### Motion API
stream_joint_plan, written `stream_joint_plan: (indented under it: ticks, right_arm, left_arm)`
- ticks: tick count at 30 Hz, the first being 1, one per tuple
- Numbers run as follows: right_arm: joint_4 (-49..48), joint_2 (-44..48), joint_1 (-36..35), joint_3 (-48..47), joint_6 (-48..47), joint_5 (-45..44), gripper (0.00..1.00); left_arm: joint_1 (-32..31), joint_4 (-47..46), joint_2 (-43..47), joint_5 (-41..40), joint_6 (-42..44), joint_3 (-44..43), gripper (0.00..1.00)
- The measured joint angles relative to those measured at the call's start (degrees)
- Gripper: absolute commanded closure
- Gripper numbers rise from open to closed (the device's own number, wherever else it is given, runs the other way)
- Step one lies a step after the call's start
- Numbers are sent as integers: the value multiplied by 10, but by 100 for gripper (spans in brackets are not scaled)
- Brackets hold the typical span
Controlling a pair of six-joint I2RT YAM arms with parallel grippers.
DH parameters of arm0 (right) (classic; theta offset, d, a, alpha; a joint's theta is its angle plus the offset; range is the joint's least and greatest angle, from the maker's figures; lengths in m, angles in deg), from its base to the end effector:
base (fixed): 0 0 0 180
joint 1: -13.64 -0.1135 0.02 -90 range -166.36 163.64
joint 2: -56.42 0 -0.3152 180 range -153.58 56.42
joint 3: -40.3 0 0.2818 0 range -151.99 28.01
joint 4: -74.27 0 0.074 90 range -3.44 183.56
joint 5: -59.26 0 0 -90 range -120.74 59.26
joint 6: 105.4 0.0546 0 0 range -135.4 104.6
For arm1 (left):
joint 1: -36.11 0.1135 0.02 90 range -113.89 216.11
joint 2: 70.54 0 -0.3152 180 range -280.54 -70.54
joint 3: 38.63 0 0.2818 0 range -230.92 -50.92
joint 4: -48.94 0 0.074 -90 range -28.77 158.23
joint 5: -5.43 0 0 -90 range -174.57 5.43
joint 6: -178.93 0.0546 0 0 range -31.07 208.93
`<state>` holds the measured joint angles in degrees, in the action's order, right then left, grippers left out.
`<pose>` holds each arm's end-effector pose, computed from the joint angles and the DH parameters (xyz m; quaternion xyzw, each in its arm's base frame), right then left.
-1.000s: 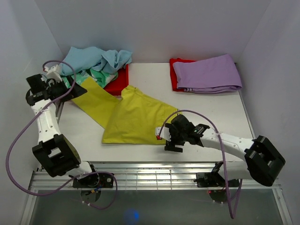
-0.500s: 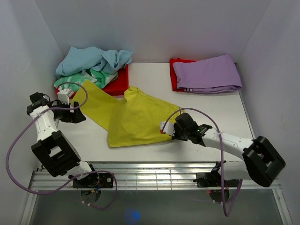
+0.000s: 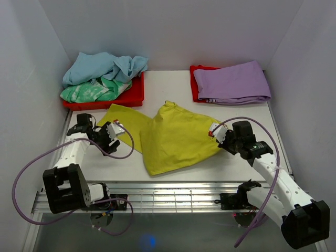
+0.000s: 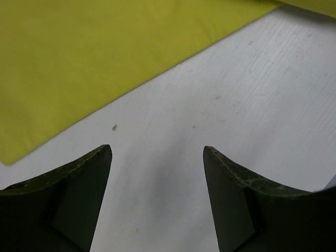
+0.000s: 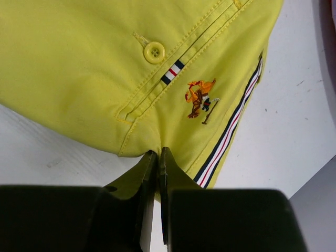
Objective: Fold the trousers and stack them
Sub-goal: Move the trousers to the center of the board, then flatten the trousers out
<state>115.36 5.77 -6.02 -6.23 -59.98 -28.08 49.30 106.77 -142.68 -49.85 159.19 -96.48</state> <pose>0.1797 0.0669 0.2458 -0.4990 0.7781 -0.0612 0.3765 0.2339 0.0229 0.2308 0.4911 0.8062 -0.1213 0.3069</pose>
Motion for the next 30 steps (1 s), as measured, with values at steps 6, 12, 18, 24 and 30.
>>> stream_joint_plan:
  ticks: [6,12,18,24,30]
  right_arm:
    - [55,-15,24,-62,16,18,92]
    - [79,-63,28,-152,68,55,92]
    - [84,-106,29,-291,142,122,92]
    - [65,-161,42,-412,229,147,92]
    - [54,-201,62,-452,316,135,92]
  left_arm:
    - [-64,-25,20,34,10,39,18]
    - [-239,-66,113,65,-89,101,12]
    - [-329,-119,144,67,-219,135,7]
    - [-396,-197,151,57,-367,129,2]
    - [-459,-317,146,-18,-513,129,2]
